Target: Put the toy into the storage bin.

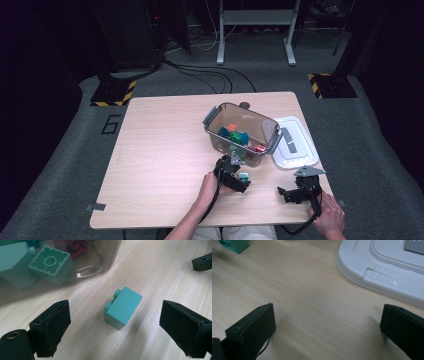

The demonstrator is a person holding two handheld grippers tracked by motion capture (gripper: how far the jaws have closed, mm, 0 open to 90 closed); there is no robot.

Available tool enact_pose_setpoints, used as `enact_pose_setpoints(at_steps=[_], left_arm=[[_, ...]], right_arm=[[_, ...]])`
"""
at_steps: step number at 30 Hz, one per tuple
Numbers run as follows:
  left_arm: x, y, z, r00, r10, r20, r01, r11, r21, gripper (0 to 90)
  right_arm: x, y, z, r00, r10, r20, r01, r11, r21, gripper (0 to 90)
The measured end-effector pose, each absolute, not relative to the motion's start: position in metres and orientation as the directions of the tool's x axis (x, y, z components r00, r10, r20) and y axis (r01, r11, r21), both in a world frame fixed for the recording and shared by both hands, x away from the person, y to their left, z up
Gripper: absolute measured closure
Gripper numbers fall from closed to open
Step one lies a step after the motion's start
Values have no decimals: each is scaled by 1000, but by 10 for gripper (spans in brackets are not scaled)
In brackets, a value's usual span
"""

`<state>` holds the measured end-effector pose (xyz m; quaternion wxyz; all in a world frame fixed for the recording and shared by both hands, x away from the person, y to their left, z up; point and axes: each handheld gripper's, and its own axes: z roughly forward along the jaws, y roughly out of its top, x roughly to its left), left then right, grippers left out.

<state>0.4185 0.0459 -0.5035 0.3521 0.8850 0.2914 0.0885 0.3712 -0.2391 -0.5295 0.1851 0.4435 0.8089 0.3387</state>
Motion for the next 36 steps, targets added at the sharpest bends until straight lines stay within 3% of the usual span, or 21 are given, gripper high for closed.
enact_pose_setpoints(at_steps=[4, 15, 36], left_arm=[[419, 43, -506, 820, 571, -36, 441, -591, 675, 144], [412, 41, -512, 851, 525, 10, 384, -636, 669, 648], [416, 86, -483, 811, 585, 13, 411, -586, 698, 671]], right_arm=[[371, -239, -529, -537, 843, 2, 593, 376, 712, 0], [371, -239, -529, -537, 844, 3, 594, 375, 711, 0], [371, -239, -529, -538, 843, 1, 592, 377, 712, 0]])
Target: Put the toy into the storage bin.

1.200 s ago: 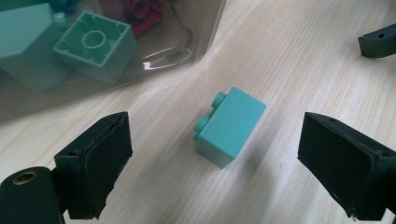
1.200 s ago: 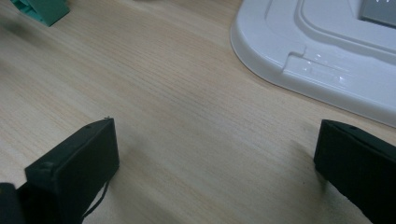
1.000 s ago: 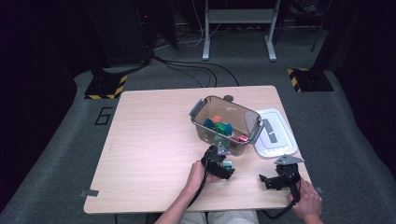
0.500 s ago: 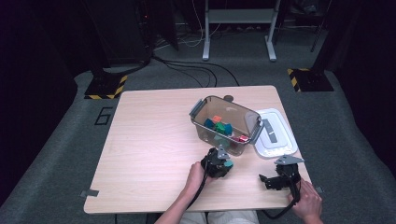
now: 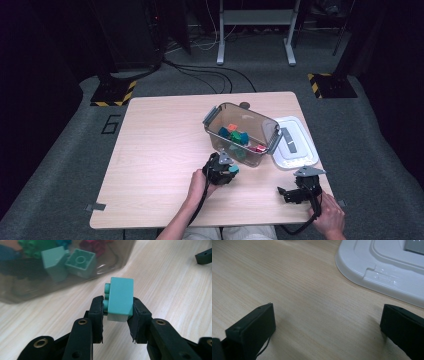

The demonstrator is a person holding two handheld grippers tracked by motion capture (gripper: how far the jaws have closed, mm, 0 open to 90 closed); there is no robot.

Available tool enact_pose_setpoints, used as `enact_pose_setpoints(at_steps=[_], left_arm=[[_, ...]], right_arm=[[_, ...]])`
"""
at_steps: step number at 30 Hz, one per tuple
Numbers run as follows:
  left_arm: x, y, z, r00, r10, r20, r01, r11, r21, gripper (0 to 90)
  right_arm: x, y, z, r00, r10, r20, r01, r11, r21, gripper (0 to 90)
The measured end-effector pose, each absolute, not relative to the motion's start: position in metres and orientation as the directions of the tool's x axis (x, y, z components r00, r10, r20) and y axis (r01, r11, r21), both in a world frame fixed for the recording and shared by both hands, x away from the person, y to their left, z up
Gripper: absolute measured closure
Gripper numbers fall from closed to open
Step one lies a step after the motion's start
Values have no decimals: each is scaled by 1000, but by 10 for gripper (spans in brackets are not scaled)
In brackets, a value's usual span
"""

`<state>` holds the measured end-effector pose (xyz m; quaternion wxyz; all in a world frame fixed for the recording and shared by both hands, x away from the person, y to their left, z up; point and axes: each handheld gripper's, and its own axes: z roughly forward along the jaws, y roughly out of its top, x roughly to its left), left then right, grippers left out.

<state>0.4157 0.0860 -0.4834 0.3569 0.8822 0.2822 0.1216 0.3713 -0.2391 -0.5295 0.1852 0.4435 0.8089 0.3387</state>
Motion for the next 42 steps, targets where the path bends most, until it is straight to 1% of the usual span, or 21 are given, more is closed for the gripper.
enact_pose_setpoints(at_steps=[10, 17, 22, 29, 33, 37, 38, 42], left_arm=[[420, 113, -466, 771, 637, 25, 431, -549, 716, 671], [425, 132, -445, 745, 665, 52, 427, -536, 728, 671], [432, 142, -429, 721, 691, 51, 426, -500, 754, 671], [439, 147, -406, 703, 707, 70, 410, -484, 773, 671], [444, 146, -392, 698, 709, 98, 389, -491, 780, 671], [457, 145, -379, 688, 717, 112, 384, -491, 782, 671], [460, 144, -377, 686, 721, 102, 392, -483, 783, 671], [476, 138, -368, 685, 718, 122, 387, -501, 774, 671]], right_arm=[[371, -239, -529, -538, 843, 1, 592, 377, 712, 0], [371, -239, -529, -538, 843, 1, 593, 377, 712, 0], [371, -239, -529, -538, 843, 1, 592, 377, 712, 0], [371, -239, -529, -538, 843, 1, 592, 377, 712, 0], [371, -239, -529, -538, 843, 2, 593, 377, 712, 0], [371, -239, -529, -538, 843, 1, 592, 377, 712, 0], [371, -239, -529, -537, 844, 2, 593, 376, 712, 0], [371, -239, -529, -538, 843, 1, 592, 377, 712, 0]])
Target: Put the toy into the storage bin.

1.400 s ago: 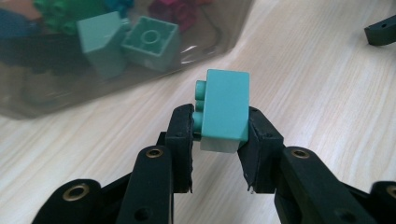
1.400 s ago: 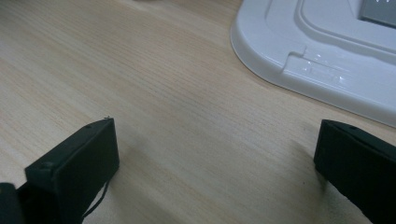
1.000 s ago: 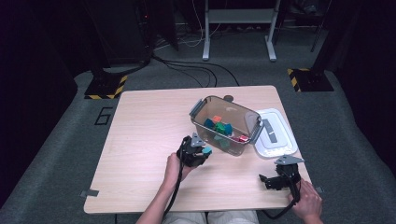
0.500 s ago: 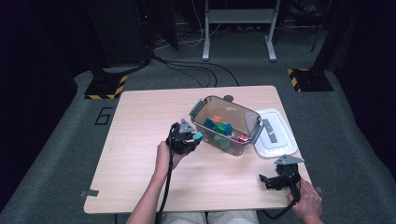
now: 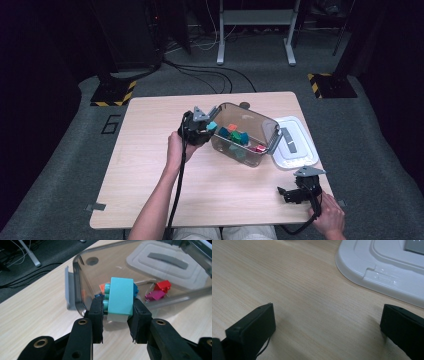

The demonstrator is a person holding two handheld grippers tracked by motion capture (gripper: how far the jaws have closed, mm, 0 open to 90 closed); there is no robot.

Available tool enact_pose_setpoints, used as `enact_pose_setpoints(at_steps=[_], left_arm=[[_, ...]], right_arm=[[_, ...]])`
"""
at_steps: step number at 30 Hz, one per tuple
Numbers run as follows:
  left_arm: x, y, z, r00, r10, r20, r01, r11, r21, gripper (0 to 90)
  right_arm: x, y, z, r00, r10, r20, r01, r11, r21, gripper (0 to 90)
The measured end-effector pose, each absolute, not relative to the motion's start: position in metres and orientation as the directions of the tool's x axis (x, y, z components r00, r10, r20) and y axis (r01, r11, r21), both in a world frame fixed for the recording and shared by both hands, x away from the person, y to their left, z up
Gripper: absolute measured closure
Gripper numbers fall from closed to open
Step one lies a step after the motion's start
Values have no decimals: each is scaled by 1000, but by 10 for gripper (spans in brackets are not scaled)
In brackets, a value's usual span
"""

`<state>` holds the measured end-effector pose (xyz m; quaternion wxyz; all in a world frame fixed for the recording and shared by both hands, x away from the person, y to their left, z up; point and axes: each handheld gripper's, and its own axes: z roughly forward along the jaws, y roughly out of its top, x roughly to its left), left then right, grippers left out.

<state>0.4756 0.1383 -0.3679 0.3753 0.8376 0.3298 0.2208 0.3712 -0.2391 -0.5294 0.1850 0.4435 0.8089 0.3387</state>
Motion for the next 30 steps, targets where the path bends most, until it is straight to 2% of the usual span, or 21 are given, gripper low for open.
enact_pose_setpoints(at_steps=[8, 17, 21, 22, 27, 30], left_arm=[[503, 121, -364, 689, 713, 130, 407, -530, 744, 670], [523, 104, -381, 674, 729, 120, 470, -549, 691, 655], [520, 107, -384, 647, 755, 108, 495, -524, 693, 407], [518, 109, -383, 645, 757, 108, 497, -523, 693, 369], [500, 123, -383, 624, 774, 107, 487, -492, 722, 228], [487, 136, -388, 613, 784, 102, 487, -476, 732, 196]], right_arm=[[371, -239, -529, -538, 843, 1, 592, 377, 712, 0], [371, -239, -529, -539, 843, 1, 592, 377, 712, 0], [371, -239, -529, -536, 844, 4, 595, 375, 711, 0], [371, -239, -529, -536, 844, 3, 594, 375, 712, 0], [371, -239, -529, -538, 843, 1, 592, 377, 712, 0], [371, -239, -529, -540, 842, 1, 592, 378, 712, 0]])
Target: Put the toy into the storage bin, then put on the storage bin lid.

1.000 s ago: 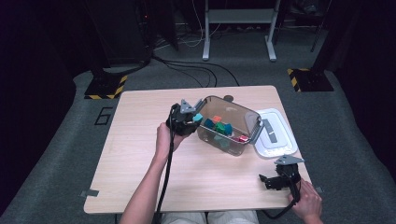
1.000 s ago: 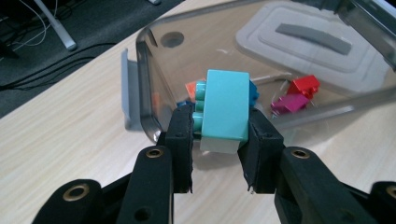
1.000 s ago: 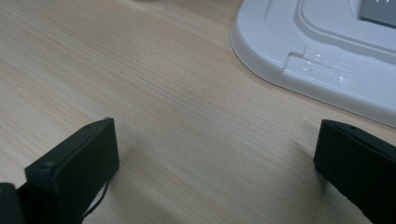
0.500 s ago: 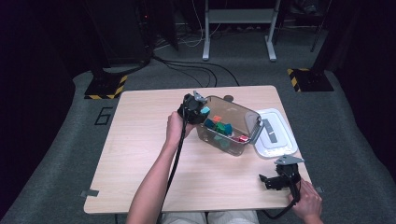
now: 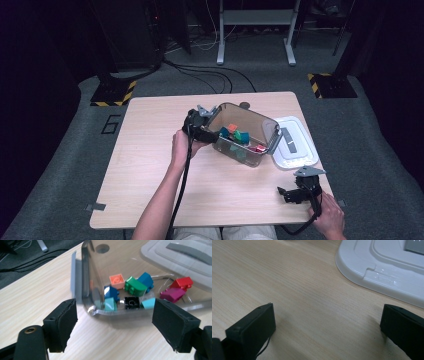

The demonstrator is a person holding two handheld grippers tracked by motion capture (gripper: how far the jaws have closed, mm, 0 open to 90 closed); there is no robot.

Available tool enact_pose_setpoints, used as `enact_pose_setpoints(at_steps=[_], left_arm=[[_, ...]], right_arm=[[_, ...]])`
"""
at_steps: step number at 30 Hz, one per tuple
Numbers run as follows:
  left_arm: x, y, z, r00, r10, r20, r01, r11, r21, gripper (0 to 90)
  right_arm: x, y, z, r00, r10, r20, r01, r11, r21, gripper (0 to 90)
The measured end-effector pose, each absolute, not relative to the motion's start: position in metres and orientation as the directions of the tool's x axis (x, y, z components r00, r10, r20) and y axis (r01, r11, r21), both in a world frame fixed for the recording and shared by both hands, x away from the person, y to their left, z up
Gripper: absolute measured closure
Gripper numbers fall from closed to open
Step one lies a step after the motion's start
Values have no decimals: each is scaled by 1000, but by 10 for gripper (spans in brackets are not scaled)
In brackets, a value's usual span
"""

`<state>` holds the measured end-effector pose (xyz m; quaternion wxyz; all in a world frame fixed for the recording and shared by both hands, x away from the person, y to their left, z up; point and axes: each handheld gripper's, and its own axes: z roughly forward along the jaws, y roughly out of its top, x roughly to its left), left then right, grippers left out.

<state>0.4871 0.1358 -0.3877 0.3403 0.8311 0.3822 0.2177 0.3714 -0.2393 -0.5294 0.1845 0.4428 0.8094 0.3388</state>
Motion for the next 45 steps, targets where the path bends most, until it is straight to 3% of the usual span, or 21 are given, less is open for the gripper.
enact_pose_setpoints(at_steps=[10, 25, 34, 45], left_arm=[[457, 180, -429, 584, 809, 61, 546, -448, 708, 172], [428, 220, -498, 503, 864, -30, 662, -363, 655, 16], [410, 239, -526, 451, 892, -31, 656, -308, 689, 0], [402, 239, -531, 435, 900, -1, 627, -302, 718, 0]], right_arm=[[372, -239, -529, -546, 838, -1, 588, 384, 712, 0], [372, -239, -529, -547, 837, -1, 588, 385, 711, 0], [372, -234, -529, -497, 867, -2, 608, 351, 712, 0], [374, -234, -529, -497, 868, -9, 604, 353, 715, 0]])
